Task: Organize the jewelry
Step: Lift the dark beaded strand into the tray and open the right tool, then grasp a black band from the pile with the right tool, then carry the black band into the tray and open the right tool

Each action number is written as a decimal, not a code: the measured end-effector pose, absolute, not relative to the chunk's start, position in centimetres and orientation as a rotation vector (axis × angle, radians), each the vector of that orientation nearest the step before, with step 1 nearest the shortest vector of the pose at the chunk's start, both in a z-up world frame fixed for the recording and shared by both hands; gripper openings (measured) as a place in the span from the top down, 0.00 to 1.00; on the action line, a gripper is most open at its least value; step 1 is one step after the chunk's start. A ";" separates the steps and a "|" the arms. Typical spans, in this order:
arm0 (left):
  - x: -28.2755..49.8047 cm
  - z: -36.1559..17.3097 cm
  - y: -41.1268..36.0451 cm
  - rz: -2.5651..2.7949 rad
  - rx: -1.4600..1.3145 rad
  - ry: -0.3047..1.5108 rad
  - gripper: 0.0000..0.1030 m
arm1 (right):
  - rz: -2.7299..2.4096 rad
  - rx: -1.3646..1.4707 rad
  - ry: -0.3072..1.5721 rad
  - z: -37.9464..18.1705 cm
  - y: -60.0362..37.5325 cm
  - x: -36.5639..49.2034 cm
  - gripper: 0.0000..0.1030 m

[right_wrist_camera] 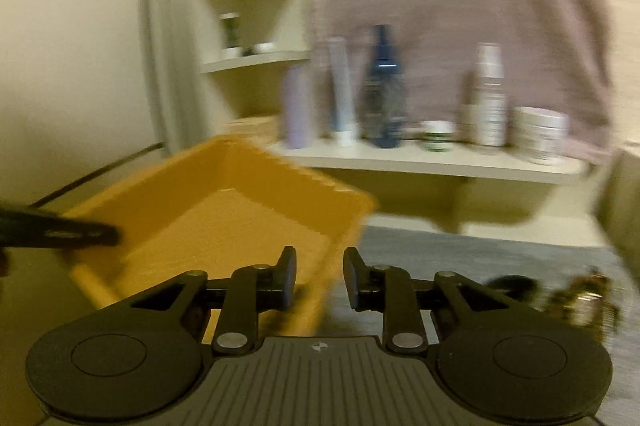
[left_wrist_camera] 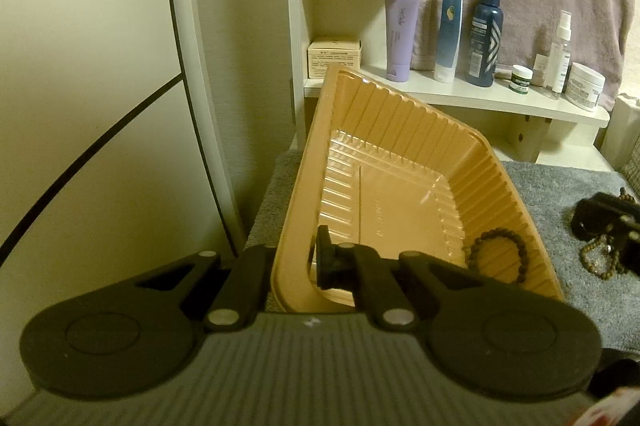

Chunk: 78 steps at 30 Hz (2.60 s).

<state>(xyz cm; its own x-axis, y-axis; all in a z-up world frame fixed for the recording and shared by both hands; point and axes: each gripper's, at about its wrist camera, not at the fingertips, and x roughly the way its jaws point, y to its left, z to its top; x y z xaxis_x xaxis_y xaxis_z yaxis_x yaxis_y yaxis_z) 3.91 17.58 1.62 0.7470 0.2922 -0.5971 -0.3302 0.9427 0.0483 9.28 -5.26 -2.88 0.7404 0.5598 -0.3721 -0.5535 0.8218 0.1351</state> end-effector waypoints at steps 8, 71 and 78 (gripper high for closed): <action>3.9 1.6 17.7 0.343 -0.060 0.645 0.95 | 0.284 0.063 0.508 -5.3 -10.9 12.7 0.74; 4.1 1.5 17.7 0.347 -0.049 0.655 0.95 | 0.243 0.013 0.491 -6.4 -11.0 14.5 0.92; 4.0 1.4 17.8 0.347 -0.049 0.656 0.95 | 0.271 0.010 0.471 -5.9 -10.4 13.9 0.92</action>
